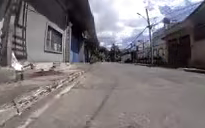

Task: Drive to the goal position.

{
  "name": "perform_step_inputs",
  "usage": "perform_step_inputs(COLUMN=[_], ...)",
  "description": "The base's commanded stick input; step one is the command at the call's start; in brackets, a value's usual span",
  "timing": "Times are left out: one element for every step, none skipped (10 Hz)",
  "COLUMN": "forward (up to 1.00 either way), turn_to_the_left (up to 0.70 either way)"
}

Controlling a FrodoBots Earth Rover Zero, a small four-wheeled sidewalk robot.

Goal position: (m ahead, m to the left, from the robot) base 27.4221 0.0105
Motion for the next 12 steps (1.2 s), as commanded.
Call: perform_step_inputs(forward=[0.85,0.85,0.85,0.85,0.85,0.85,0.85,0.85,0.85,0.85,0.85,0.85], turn_to_the_left=[0.00,0.00,0.00,0.00,0.00,0.00,0.00,0.00,0.00,0.00,0.00,-0.15])
